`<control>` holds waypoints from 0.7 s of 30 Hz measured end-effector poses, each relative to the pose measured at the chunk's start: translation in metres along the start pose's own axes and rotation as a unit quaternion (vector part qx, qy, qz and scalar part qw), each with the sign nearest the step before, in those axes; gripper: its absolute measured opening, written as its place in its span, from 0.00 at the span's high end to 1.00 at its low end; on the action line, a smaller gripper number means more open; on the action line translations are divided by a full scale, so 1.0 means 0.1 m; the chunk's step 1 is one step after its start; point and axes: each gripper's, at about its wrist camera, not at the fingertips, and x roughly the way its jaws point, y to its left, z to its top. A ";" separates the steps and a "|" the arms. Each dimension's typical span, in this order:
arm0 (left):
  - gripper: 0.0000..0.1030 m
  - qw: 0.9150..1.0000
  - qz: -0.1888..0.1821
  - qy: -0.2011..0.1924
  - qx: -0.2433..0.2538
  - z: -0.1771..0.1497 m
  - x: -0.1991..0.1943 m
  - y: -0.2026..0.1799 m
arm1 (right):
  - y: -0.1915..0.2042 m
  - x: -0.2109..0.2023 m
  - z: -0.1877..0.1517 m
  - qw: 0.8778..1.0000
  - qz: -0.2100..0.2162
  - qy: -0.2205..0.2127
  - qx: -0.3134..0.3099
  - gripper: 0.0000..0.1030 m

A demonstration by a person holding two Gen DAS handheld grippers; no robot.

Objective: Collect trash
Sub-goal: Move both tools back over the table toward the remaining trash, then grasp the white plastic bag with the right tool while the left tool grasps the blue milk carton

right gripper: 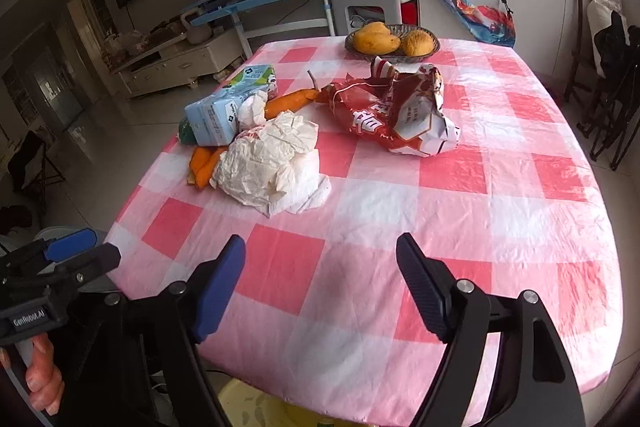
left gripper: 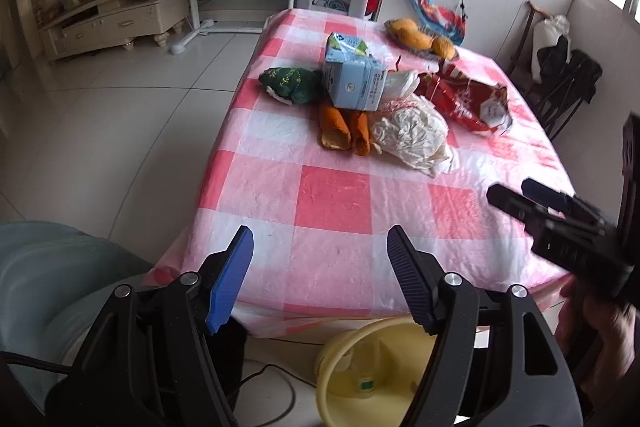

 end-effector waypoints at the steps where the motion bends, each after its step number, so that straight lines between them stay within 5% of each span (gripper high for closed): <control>1: 0.35 1.000 0.011 0.005 0.007 0.02 0.03 -0.02 | -0.02 0.05 0.03 1.000 0.006 0.001 0.006 0.30; 13: 0.35 0.999 0.028 0.015 0.037 0.15 0.18 -0.12 | 0.12 0.40 0.28 0.999 0.042 0.009 -0.001 0.40; 16: 0.35 0.999 0.027 0.017 0.035 0.15 0.19 -0.11 | 0.18 0.49 0.27 0.999 0.042 0.020 -0.012 0.53; 21: 0.35 0.999 0.029 0.019 0.026 0.17 0.19 -0.04 | 0.18 0.51 0.24 0.998 0.056 0.033 -0.022 0.89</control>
